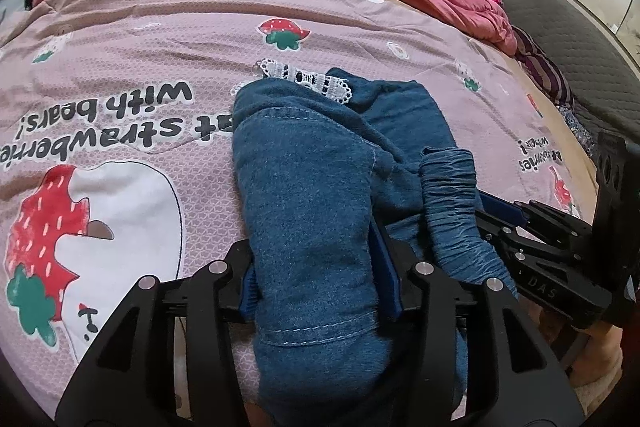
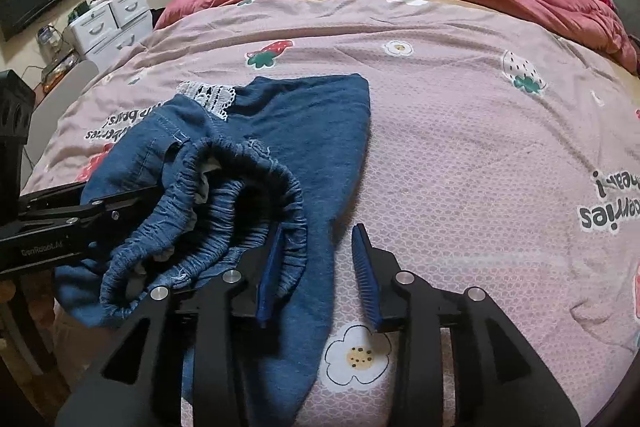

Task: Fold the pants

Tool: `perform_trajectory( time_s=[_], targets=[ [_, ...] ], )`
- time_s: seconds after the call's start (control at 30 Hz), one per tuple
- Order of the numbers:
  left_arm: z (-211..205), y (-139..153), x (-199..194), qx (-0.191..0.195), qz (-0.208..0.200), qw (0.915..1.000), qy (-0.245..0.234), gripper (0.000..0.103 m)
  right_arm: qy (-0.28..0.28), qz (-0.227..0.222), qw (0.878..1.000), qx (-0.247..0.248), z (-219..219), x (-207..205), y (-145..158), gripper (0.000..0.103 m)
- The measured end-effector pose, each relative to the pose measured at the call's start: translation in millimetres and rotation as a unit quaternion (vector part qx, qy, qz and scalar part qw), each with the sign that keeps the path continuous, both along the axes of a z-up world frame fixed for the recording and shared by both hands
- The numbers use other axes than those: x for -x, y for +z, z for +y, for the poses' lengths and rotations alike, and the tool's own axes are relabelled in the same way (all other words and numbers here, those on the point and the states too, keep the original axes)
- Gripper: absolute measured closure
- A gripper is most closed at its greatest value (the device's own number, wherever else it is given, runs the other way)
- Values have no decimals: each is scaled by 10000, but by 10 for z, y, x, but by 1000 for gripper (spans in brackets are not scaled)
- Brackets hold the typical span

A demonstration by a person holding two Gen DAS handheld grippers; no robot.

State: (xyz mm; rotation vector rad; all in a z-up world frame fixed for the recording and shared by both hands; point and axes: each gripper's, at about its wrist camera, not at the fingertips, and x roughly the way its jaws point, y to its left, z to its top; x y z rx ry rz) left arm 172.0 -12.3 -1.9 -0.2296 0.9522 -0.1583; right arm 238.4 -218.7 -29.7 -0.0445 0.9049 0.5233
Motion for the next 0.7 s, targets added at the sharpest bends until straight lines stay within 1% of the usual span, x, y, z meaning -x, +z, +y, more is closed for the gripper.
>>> perform_trajectory(
  time_s=[0.17, 0.23, 0.3, 0.47, 0.53, 0.63, 0.7],
  targets=[
    [9, 3, 7, 12, 1, 10000, 2, 62, -64, -18, 10000, 29, -17, 20, 20, 63],
    [9, 2, 15, 10, 2, 10000, 0, 61, -91, -41, 9999, 81, -13, 27, 30, 59],
    [8, 1, 11, -3, 3, 10000, 2, 58, -107, -80, 9998, 134, -7, 39, 43, 58],
    [15, 17, 46, 3, 12, 10000, -18, 54, -195, -126, 9995, 200, -14, 47, 71, 49],
    [24, 24, 65, 20, 10, 10000, -18, 53, -274, -136, 9994, 181, -37, 50, 86, 43],
    [48, 48, 84, 49, -2, 10000, -19, 49, -330, -137, 9992, 154, -58, 50, 110, 38],
    [55, 67, 95, 70, -16, 10000, -10, 46, -338, -145, 9992, 135, -67, 59, 128, 38]
  ],
)
